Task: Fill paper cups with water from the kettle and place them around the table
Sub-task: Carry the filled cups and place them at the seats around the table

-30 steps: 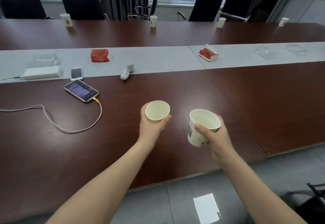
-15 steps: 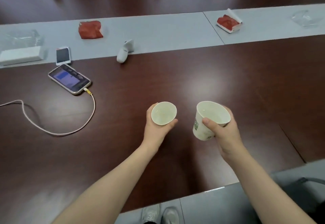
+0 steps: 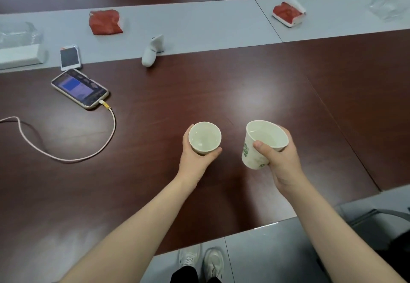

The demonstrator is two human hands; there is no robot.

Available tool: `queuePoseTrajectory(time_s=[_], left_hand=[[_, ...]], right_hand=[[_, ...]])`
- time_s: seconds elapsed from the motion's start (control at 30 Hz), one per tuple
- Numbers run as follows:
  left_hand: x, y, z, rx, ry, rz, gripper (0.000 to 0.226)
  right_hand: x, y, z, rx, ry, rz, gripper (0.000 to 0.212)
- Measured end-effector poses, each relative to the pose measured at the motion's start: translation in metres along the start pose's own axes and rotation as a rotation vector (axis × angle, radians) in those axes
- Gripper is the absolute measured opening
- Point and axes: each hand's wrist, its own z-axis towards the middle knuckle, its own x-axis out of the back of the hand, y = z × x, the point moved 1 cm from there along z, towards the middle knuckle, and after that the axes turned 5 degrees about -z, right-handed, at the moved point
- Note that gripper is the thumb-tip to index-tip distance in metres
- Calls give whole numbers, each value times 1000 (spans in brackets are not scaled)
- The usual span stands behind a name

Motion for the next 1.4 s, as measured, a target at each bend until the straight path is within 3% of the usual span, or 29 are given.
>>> queuePoseTrajectory(time_s=[0.13, 0.3, 0.37, 0.5, 0.63, 0.8, 1.17, 1.4], left_hand=[[2, 0, -5, 58, 5, 46, 101], [12, 11, -20, 155, 36, 48, 95], [18, 13, -29, 185, 109, 58, 83], [26, 25, -48, 153, 303, 55, 34], [19, 52, -65, 93, 320, 81, 24], [-9, 78, -82, 19, 150, 34, 23], [-151, 107, -132, 140, -425, 74, 13], [-257, 124, -186, 227, -582, -40, 35]], right_hand=[[-1, -3, -5, -4, 5, -9, 71], [-2, -9, -14, -8, 22, -16, 71], [-1, -14, -19, -10, 37, -5, 72], [3, -24, -29, -1, 81, 27, 72], [11, -33, -45, 19, 142, 59, 68], [31, -41, -67, 46, 197, 84, 74], [121, -70, -117, 78, 282, -4, 72], [206, -91, -131, 121, 315, -35, 73]])
